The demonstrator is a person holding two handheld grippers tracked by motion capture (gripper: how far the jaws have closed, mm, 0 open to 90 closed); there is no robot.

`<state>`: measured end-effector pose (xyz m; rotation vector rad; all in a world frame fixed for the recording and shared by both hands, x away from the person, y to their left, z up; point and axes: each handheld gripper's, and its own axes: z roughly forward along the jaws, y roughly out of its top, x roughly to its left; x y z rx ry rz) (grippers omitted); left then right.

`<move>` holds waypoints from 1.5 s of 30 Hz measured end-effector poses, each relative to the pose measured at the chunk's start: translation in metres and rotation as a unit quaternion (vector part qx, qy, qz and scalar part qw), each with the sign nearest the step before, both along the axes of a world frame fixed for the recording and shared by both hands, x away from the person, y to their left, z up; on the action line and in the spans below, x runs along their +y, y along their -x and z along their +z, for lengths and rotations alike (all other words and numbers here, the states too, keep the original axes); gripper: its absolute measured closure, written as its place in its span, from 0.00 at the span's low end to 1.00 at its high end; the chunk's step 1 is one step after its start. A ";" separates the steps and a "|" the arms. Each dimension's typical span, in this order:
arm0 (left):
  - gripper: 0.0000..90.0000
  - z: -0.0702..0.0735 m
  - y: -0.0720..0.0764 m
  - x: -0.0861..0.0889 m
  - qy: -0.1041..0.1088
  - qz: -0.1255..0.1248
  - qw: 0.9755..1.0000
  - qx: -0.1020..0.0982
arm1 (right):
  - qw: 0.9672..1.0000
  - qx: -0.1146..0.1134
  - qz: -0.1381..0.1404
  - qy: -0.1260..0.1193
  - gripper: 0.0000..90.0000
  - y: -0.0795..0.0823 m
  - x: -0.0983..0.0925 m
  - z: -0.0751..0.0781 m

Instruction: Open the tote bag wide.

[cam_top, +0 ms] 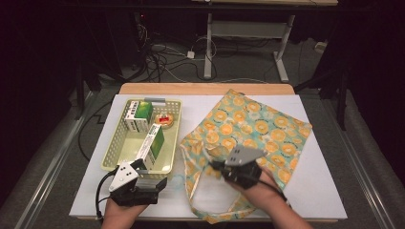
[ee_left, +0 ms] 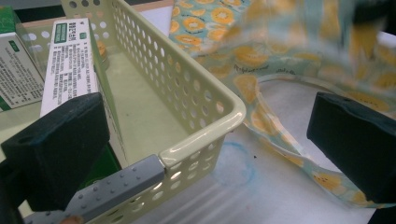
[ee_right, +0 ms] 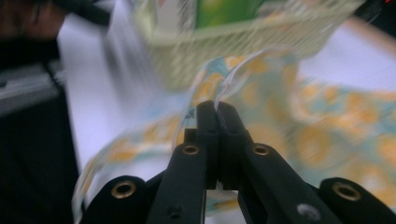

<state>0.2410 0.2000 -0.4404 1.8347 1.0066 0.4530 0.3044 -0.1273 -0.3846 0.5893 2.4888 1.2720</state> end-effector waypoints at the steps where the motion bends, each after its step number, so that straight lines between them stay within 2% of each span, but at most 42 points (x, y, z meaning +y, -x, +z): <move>1: 0.00 0.000 0.000 0.000 0.000 0.000 1.000 -0.001 | 1.000 0.000 0.000 0.000 1.00 0.000 0.000 0.000; 2: 0.00 0.001 0.001 0.000 0.000 0.001 1.000 -0.002 | 1.000 0.002 -0.011 -0.012 1.00 -0.011 -0.005 0.008; 3: 0.00 0.001 0.001 0.001 0.001 0.002 1.000 -0.002 | 0.999 0.008 -0.043 -0.030 1.00 -0.036 -0.017 0.019; 4: 0.00 0.001 0.001 0.001 0.001 0.002 1.000 -0.002 | 0.997 0.019 -0.057 -0.042 1.00 -0.049 -0.024 0.021; 5: 0.00 0.001 0.001 0.001 0.001 0.002 1.000 -0.003 | 0.997 0.019 -0.057 -0.042 1.00 -0.049 -0.024 0.021; 7: 0.00 0.001 0.001 0.002 0.001 0.003 1.000 -0.002 | 0.994 0.034 -0.093 -0.049 1.00 -0.073 -0.039 0.019; 9: 0.00 0.000 0.001 0.003 0.002 0.003 1.000 -0.002 | 0.990 0.050 -0.124 -0.041 1.00 -0.096 -0.052 0.010; 13: 0.00 0.000 0.000 0.003 0.002 0.003 1.000 -0.001 | 0.978 0.106 -0.178 -0.024 1.00 -0.131 -0.073 -0.025; 15: 0.00 0.000 0.000 0.003 0.002 0.002 1.000 -0.001 | 0.973 0.126 -0.195 -0.005 1.00 -0.140 -0.078 -0.045; 16: 0.00 0.000 -0.001 0.003 0.002 0.002 1.000 -0.001 | 0.968 0.141 -0.205 0.013 1.00 -0.145 -0.081 -0.061; 17: 0.00 0.000 -0.001 0.003 0.002 0.001 1.000 -0.001 | 0.968 0.141 -0.205 0.013 1.00 -0.145 -0.081 -0.061; 18: 0.00 -0.001 -0.001 0.003 0.002 0.001 1.000 0.000 | 0.967 0.146 -0.208 0.011 0.99 -0.147 -0.083 -0.065; 19: 0.00 -0.001 -0.001 0.003 0.002 0.001 1.000 0.000 | 0.966 0.151 -0.208 0.011 0.91 -0.148 -0.085 -0.068; 20: 0.00 -0.001 -0.001 0.003 0.001 0.000 1.000 0.001 | 0.966 0.151 -0.208 0.011 0.91 -0.148 -0.085 -0.068; 21: 0.00 -0.001 -0.001 0.003 0.002 0.000 1.000 0.001 | 0.969 0.140 -0.205 -0.005 0.86 -0.144 -0.086 -0.059; 22: 0.00 -0.001 -0.001 0.003 0.002 0.000 1.000 0.000 | 0.969 0.140 -0.205 -0.005 0.82 -0.144 -0.086 -0.059; 23: 0.00 0.000 0.000 0.003 0.001 -0.001 1.000 0.000 | 0.971 0.129 -0.203 -0.015 0.78 -0.141 -0.087 -0.049; 24: 0.00 0.000 0.000 0.003 0.001 0.000 1.000 -0.001 | 0.976 0.095 -0.191 -0.031 0.75 -0.129 -0.087 -0.027; 25: 0.00 0.000 0.000 0.003 0.001 0.000 1.000 0.000 | 0.976 0.095 -0.191 -0.031 0.75 -0.129 -0.087 -0.027; 28: 0.00 0.000 0.000 0.003 0.000 0.000 1.000 0.000 | 0.985 0.058 -0.159 -0.031 0.75 -0.104 -0.082 0.001; 30: 0.00 0.000 0.000 0.001 0.001 0.000 1.000 0.001 | 0.989 0.050 -0.136 -0.027 0.75 -0.088 -0.078 0.007; 31: 0.00 0.000 0.000 0.001 0.000 -0.001 1.000 0.000 | 0.991 0.054 -0.121 -0.004 0.74 -0.079 -0.073 0.001; 32: 0.00 0.000 0.000 0.000 0.000 -0.002 1.000 0.000 | 0.991 0.054 -0.121 -0.004 0.74 -0.079 -0.073 0.001; 34: 0.00 0.000 0.000 -0.001 0.001 -0.002 1.000 0.000 | 0.991 0.066 -0.117 0.012 0.70 -0.077 -0.072 -0.010; 36: 0.00 -0.001 0.000 -0.002 -0.001 -0.004 1.000 0.001 | 0.990 0.085 -0.115 0.022 0.63 -0.078 -0.071 -0.024; 38: 0.00 -0.001 -0.001 -0.003 -0.001 -0.005 1.000 0.003 | 0.987 0.110 -0.114 0.039 0.57 -0.081 -0.070 -0.039; 40: 0.00 -0.002 -0.002 -0.002 0.000 -0.005 1.000 0.004 | 0.984 0.127 -0.112 0.056 0.56 -0.083 -0.067 -0.054; 41: 0.00 -0.002 -0.002 -0.002 0.001 -0.004 1.000 0.005 | 0.982 0.138 -0.107 0.065 0.58 -0.083 -0.063 -0.066; 42: 0.00 -0.002 -0.002 -0.002 0.001 -0.004 1.000 0.005 | 0.982 0.138 -0.107 0.065 0.58 -0.083 -0.063 -0.066; 43: 0.00 -0.003 -0.002 -0.002 0.001 -0.004 1.000 0.006 | 0.983 0.141 -0.099 0.067 0.62 -0.082 -0.061 -0.070; 45: 0.00 -0.002 -0.002 -0.001 0.000 -0.004 1.000 0.005 | 0.985 0.130 -0.083 0.078 0.88 -0.077 -0.055 -0.075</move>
